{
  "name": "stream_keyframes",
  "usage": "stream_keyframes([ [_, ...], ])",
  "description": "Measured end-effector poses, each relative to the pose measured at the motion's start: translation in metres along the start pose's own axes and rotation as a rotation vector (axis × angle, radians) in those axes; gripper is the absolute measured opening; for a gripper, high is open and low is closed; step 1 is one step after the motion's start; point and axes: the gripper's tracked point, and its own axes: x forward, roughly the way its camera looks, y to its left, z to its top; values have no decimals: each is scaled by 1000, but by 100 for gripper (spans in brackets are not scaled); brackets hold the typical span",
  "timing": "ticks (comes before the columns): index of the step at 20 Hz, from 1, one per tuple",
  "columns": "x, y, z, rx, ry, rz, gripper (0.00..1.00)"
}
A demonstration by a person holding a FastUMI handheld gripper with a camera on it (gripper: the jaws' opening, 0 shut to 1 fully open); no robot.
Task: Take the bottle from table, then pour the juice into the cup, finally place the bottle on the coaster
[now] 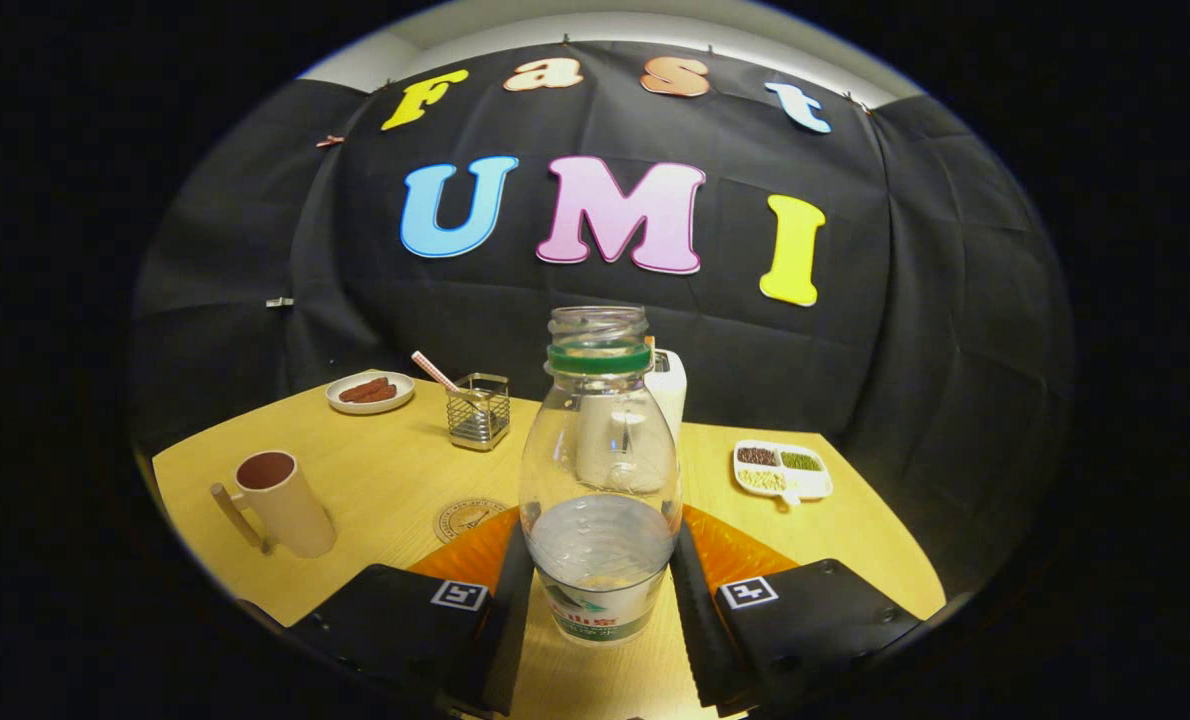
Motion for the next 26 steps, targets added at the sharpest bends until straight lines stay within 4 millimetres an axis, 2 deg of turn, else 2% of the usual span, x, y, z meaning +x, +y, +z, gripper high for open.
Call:
stream_keyframes([
  [5,-4,22,44,-100,-19,27,69],
  [12,-8,62,79,-212,-20,32,69],
  [18,-10,95,81,-304,-7,20,69],
  [21,-7,107,83,-413,-10,13,69],
  [26,-5,129,67,-595,6,16,69],
])
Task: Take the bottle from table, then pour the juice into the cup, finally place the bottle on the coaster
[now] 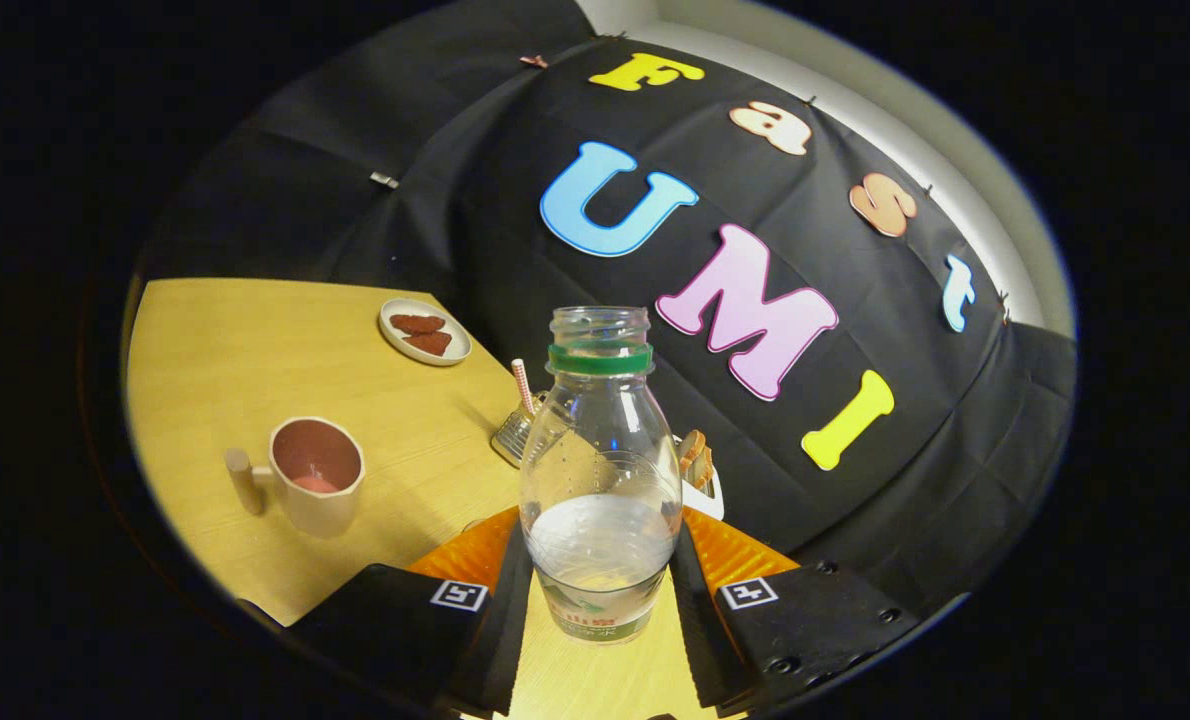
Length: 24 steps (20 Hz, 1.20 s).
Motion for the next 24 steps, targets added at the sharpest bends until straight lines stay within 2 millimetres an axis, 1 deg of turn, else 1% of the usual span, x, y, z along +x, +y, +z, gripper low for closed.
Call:
stream_keyframes([
  [1,1,6,-1,-35,4,2,69],
  [5,9,18,-2,-128,29,-2,69],
  [8,13,24,6,-221,26,-9,69],
  [12,22,43,6,-369,16,26,69],
  [16,29,65,-3,-464,11,72,69],
  [18,34,71,-7,-500,2,84,69],
  [22,43,82,-9,-570,-2,94,69],
  [24,49,85,-16,-609,4,100,69],
])
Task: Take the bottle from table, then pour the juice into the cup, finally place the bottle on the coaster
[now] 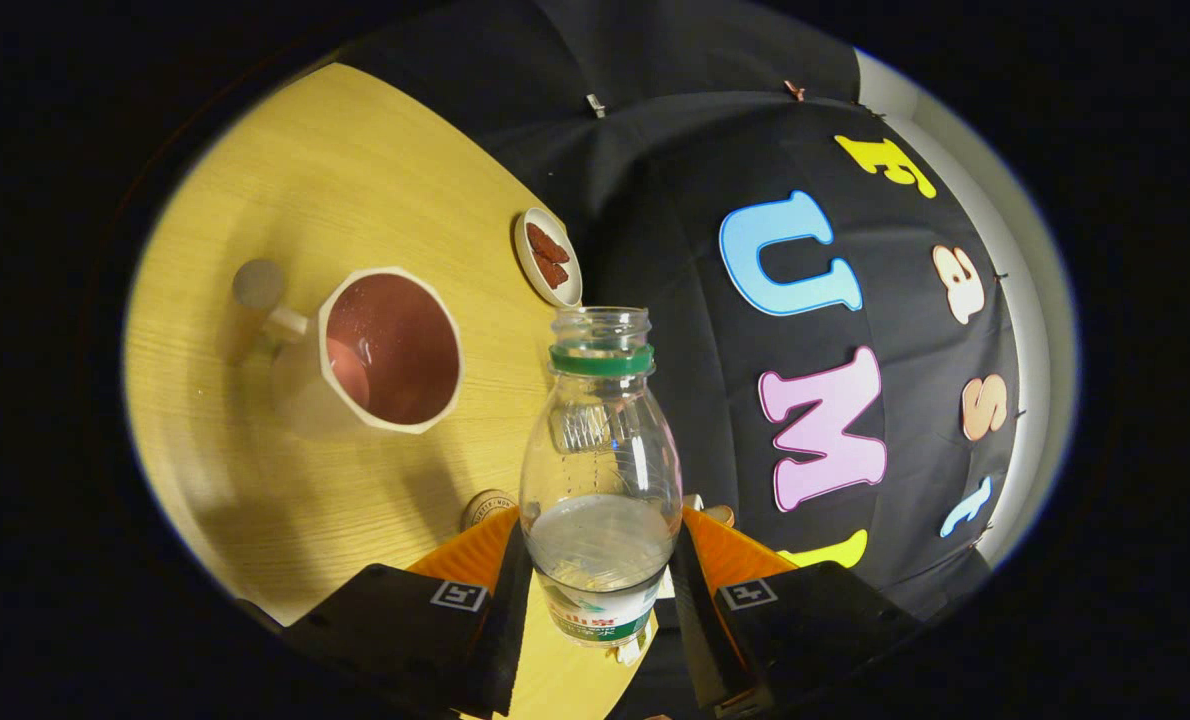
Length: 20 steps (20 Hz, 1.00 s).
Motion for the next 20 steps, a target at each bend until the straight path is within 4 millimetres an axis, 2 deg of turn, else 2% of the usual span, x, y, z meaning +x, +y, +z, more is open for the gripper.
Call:
stream_keyframes([
  [10,6,18,3,-187,-19,30,69],
  [13,8,23,-2,-227,-9,57,69],
  [20,15,22,-10,-323,17,69,69],
])
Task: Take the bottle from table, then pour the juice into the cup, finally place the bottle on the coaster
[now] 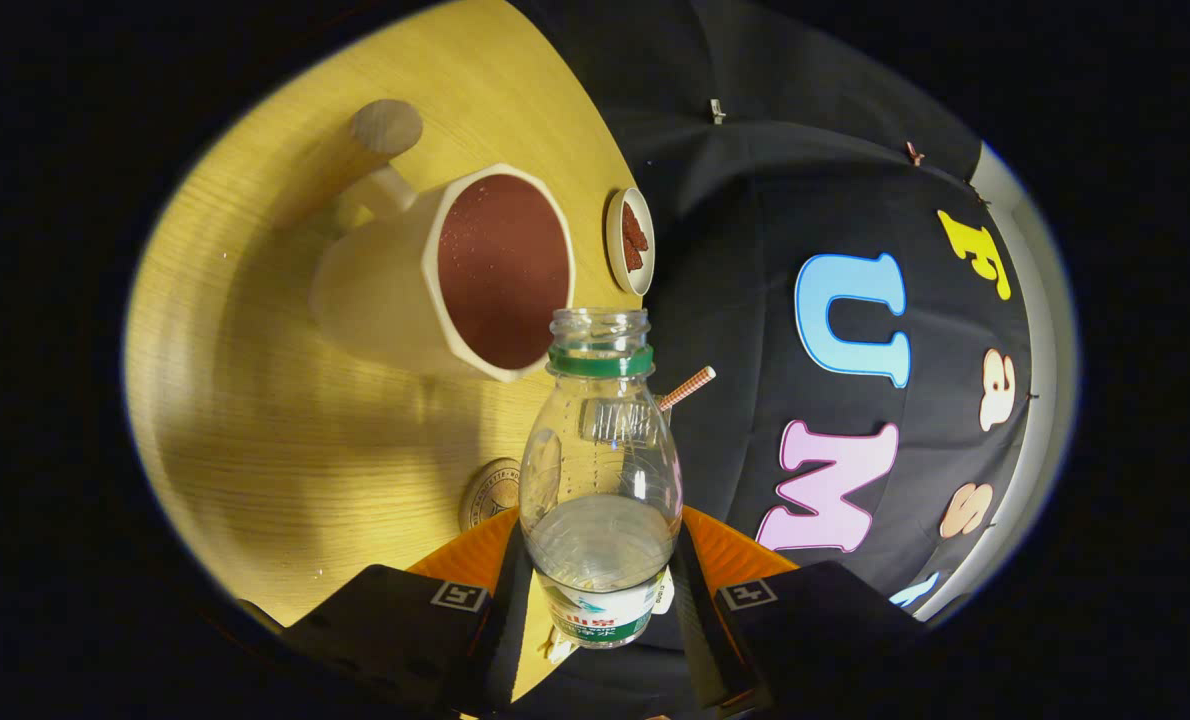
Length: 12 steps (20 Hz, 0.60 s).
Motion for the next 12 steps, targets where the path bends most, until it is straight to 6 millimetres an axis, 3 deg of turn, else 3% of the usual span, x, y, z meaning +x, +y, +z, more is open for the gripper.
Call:
stream_keyframes([
  [12,7,-8,7,-156,-38,6,69],
])
